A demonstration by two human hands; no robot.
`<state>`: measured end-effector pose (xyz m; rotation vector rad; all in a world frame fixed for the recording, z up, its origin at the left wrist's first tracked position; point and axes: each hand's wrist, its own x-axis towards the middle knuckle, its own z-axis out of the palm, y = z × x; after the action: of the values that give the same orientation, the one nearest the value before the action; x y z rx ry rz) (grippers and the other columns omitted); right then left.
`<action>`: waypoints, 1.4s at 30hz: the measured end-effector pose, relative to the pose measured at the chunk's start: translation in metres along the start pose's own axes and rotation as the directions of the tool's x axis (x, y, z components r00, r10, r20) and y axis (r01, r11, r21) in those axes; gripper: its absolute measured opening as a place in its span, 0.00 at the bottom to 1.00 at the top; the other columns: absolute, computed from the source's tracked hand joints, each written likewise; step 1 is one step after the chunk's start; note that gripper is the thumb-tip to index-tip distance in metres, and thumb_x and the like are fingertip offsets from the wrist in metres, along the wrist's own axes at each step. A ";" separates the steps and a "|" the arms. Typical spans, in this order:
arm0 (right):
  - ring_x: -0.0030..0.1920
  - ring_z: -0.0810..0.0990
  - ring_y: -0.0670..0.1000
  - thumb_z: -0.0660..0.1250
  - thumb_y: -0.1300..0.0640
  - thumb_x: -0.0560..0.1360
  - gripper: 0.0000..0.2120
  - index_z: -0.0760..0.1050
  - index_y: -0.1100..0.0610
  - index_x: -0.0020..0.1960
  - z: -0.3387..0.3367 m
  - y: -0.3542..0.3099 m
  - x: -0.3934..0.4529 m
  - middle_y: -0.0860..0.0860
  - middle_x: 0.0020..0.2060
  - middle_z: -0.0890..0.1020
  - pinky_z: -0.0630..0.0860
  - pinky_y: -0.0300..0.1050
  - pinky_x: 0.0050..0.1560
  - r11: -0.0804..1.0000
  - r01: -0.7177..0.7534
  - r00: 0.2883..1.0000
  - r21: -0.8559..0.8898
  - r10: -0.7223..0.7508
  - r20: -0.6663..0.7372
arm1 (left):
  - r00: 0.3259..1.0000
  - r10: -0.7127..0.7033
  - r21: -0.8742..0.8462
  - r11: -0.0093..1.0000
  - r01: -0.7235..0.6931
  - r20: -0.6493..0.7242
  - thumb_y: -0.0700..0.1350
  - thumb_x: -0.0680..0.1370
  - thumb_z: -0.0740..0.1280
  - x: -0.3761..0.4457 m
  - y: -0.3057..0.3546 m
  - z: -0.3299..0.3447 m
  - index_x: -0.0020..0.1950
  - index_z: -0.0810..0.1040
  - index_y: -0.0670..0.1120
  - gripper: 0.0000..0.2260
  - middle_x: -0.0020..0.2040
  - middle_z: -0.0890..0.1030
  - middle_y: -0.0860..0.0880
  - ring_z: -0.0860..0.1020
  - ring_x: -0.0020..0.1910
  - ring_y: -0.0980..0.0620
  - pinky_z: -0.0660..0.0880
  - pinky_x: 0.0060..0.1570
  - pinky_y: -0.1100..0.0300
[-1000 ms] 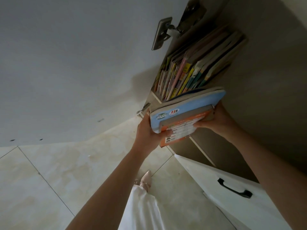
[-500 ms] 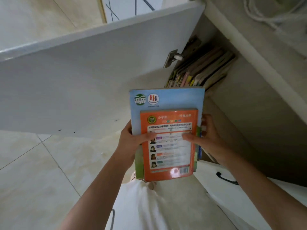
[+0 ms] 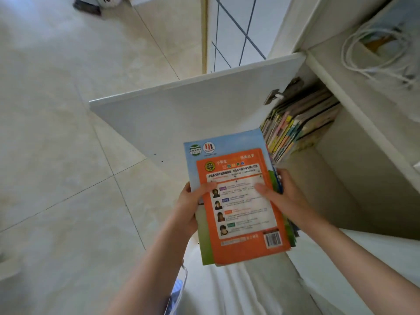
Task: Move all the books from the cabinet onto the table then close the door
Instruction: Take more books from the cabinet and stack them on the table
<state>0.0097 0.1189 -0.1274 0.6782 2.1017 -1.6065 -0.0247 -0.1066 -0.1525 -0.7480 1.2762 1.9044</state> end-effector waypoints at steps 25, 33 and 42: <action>0.43 0.85 0.50 0.71 0.44 0.71 0.25 0.66 0.50 0.62 0.138 -0.034 -0.173 0.48 0.49 0.82 0.84 0.50 0.38 0.866 0.403 0.806 -0.298 -0.181 0.564 | 0.537 0.414 0.009 0.798 -0.603 -0.735 0.42 0.74 0.73 -0.264 -0.160 -0.054 0.71 0.58 0.63 0.34 0.53 0.82 0.47 0.86 0.43 0.47 0.83 0.36 0.52; 0.38 0.85 0.48 0.71 0.44 0.71 0.22 0.68 0.50 0.58 0.257 -0.024 -0.246 0.48 0.46 0.82 0.83 0.48 0.35 0.766 0.526 0.676 -0.371 -0.112 0.728 | 0.361 0.310 -0.029 0.722 -0.691 -0.879 0.40 0.75 0.72 -0.351 -0.216 -0.131 0.71 0.60 0.60 0.33 0.52 0.82 0.47 0.86 0.42 0.47 0.82 0.35 0.53; 0.42 0.85 0.51 0.72 0.50 0.72 0.18 0.65 0.45 0.55 0.402 0.023 -0.346 0.49 0.49 0.81 0.83 0.53 0.38 0.703 0.606 0.476 -0.372 0.055 0.878 | 0.198 0.145 -0.043 0.694 -0.718 -0.969 0.40 0.74 0.73 -0.449 -0.295 -0.240 0.70 0.60 0.61 0.33 0.52 0.83 0.48 0.86 0.42 0.47 0.83 0.38 0.49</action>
<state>0.3106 -0.3105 -0.0436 -0.6932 1.7738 -0.8384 0.4918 -0.3635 -0.0383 -2.2585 1.8132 2.4108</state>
